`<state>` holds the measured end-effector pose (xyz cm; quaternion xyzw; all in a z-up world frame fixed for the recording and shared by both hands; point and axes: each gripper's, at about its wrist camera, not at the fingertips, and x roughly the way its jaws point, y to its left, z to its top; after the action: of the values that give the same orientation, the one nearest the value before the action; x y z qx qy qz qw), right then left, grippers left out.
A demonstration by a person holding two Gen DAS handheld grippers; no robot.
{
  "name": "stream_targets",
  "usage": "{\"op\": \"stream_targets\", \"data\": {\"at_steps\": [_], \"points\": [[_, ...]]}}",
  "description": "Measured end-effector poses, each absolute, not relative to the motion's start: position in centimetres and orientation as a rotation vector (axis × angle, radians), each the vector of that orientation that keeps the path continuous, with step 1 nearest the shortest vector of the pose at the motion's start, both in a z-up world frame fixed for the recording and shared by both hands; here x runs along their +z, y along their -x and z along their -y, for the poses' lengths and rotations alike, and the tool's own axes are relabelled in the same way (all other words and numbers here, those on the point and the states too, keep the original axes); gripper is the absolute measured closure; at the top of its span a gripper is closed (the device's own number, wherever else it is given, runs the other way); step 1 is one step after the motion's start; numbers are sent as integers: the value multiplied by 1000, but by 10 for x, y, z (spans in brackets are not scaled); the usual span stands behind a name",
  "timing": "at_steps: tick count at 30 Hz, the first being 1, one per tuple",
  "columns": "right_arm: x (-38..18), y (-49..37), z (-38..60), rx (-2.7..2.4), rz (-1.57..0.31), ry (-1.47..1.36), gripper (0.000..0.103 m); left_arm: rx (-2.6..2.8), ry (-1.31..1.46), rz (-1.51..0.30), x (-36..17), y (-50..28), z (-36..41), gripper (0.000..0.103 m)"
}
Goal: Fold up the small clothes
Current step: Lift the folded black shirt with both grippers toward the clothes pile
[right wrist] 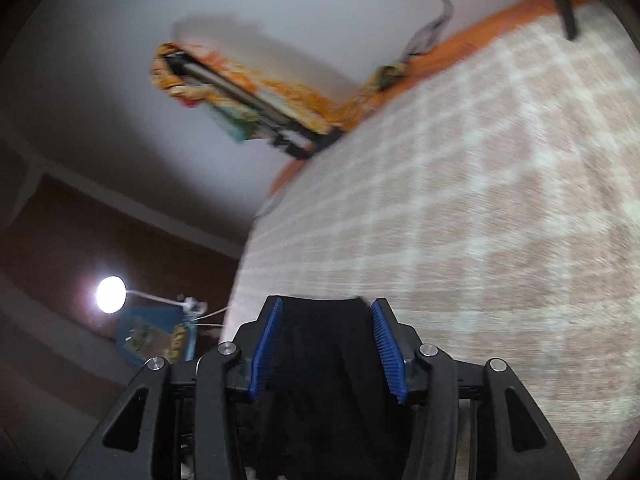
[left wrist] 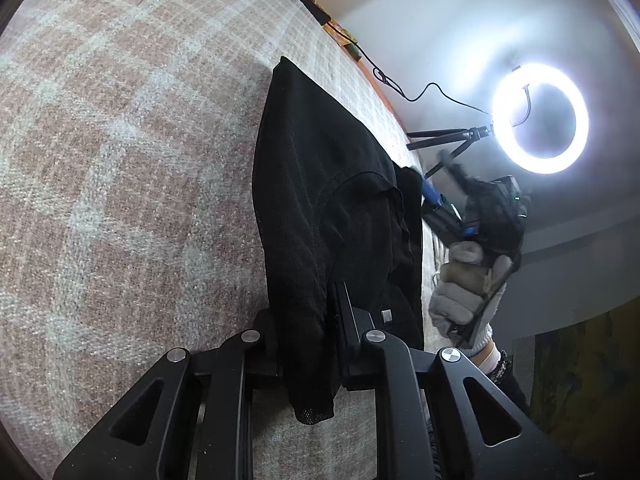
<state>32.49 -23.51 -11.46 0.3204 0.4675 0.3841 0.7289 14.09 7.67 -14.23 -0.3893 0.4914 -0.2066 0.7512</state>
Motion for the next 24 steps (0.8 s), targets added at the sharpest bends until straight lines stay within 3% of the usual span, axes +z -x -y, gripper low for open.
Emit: {"op": "stream_targets", "data": {"at_steps": [14, 19, 21, 24], "points": [[-114, -315, 205, 721, -1042, -189, 57, -452, 841, -1075, -141, -134, -74, 89], [-117, -299, 205, 780, -1068, -166, 76, -446, 815, -1069, -139, -135, -65, 89], [-120, -298, 207, 773, -1081, -193, 92, -442, 793, -1065, -137, -138, -61, 92], [-118, -299, 204, 715, -1081, -177, 99, -427, 717, -1048, -130, -140, -55, 94]]}}
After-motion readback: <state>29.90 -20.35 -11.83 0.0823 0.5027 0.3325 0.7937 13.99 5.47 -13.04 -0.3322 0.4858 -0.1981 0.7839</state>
